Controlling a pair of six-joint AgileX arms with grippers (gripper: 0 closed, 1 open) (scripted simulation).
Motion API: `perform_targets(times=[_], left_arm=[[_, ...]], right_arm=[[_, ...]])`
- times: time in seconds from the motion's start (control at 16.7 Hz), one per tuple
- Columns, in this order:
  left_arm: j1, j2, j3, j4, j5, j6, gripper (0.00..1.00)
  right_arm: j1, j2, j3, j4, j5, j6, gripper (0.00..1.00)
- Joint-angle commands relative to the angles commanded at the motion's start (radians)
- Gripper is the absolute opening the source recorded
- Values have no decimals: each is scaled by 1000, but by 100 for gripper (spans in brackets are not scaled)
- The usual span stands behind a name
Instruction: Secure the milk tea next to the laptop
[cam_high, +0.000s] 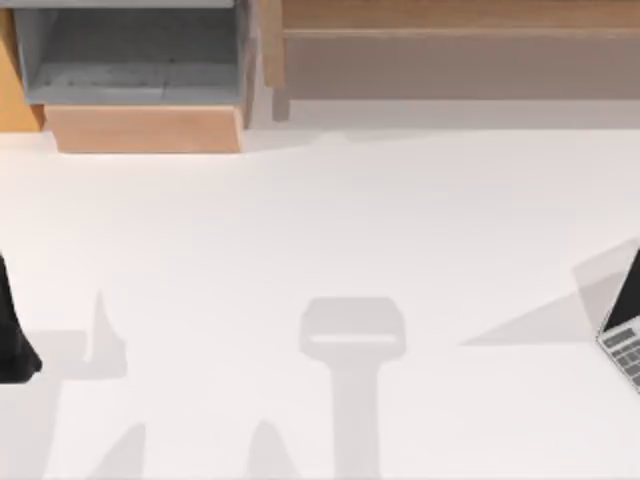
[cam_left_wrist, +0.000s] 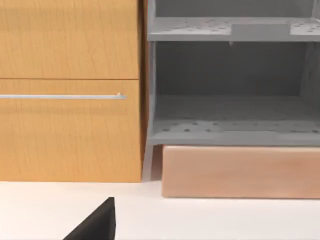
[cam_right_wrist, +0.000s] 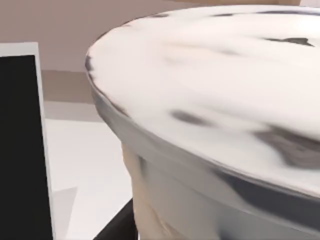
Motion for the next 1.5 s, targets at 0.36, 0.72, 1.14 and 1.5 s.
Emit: perform_targets(times=[0.36,0.72,1.14,1.5], left_arm=[[0,0,0,0,0,0,100],[0,0,0,0,0,0,100],[0,0,0,0,0,0,100],[0,0,0,0,0,0,100]], right_arm=[[-3,23,-24,-15,12,2,0],[-3,23,-24,-15,12,2,45],[-3,23,-24,-15,12,2,98],[-3,23,-24,-15,12,2,100]])
